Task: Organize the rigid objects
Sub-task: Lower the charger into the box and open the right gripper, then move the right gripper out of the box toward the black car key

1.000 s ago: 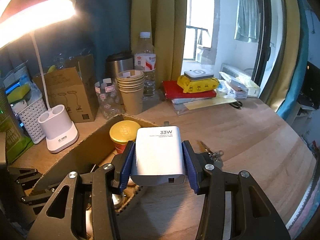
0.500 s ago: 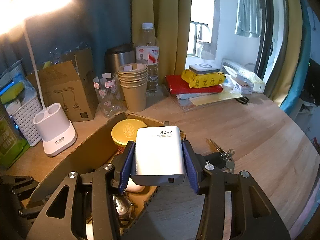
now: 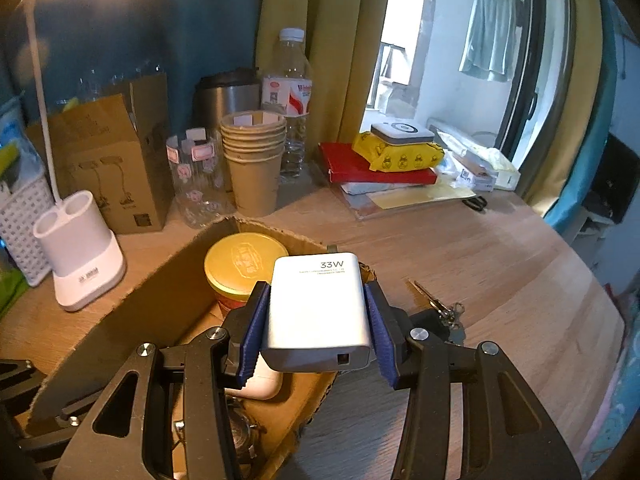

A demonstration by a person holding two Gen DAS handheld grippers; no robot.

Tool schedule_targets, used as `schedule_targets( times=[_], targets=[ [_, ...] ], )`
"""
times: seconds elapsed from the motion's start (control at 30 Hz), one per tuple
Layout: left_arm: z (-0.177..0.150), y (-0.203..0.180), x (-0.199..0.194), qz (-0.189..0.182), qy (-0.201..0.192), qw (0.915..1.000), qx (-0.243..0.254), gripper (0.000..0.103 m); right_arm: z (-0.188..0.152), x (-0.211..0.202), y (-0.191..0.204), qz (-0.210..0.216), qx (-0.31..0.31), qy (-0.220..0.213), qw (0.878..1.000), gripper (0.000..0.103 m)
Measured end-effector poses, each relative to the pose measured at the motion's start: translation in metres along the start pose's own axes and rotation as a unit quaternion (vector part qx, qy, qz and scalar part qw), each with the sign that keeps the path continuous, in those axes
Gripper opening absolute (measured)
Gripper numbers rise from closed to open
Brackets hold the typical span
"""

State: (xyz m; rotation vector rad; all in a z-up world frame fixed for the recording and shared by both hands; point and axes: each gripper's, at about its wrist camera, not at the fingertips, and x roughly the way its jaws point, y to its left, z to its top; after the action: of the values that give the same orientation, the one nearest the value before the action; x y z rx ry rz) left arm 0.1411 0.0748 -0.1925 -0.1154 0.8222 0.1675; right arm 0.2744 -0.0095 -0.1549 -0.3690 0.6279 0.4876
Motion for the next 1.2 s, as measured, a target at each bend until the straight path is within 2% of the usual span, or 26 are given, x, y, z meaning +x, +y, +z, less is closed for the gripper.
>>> schedule_targets(
  times=[0.43, 0.57, 0.7, 0.8, 0.97, 1.07, 1.2],
  targets=[
    [-0.002, -0.003, -0.004, 0.001, -0.003, 1.0000, 0.003, 0.010, -0.009, 0.019, 0.018, -0.020, -0.056, 0.032, 0.998, 0.049],
    [-0.002, -0.003, -0.004, 0.001, -0.003, 1.0000, 0.004, 0.010, -0.011, 0.023, 0.020, -0.035, -0.072, 0.032, 0.996, 0.050],
    [-0.002, -0.002, -0.004, 0.000, -0.003, 1.0000, 0.003, 0.010, -0.012, 0.022, 0.017, -0.026, -0.069, 0.027, 0.997, 0.052],
    [-0.002, -0.002, -0.004, 0.000, -0.002, 1.0000, 0.003, 0.010, -0.013, 0.019, 0.015, -0.015, -0.063, 0.022, 0.998, 0.054],
    [-0.002, -0.002, -0.003, 0.000, -0.001, 1.0000, 0.001, 0.010, -0.012, 0.005, 0.009, 0.017, -0.041, 0.000, 0.999, 0.067],
    [-0.002, -0.001, -0.002, 0.000, -0.001, 1.0000, 0.001, 0.010, -0.010, -0.005, 0.002, 0.014, -0.034, -0.021, 0.999, 0.070],
    [-0.002, -0.002, -0.002, 0.000, -0.001, 1.0000, 0.001, 0.010, -0.007, -0.016, -0.022, 0.000, 0.005, -0.045, 0.999, 0.070]
  ],
)
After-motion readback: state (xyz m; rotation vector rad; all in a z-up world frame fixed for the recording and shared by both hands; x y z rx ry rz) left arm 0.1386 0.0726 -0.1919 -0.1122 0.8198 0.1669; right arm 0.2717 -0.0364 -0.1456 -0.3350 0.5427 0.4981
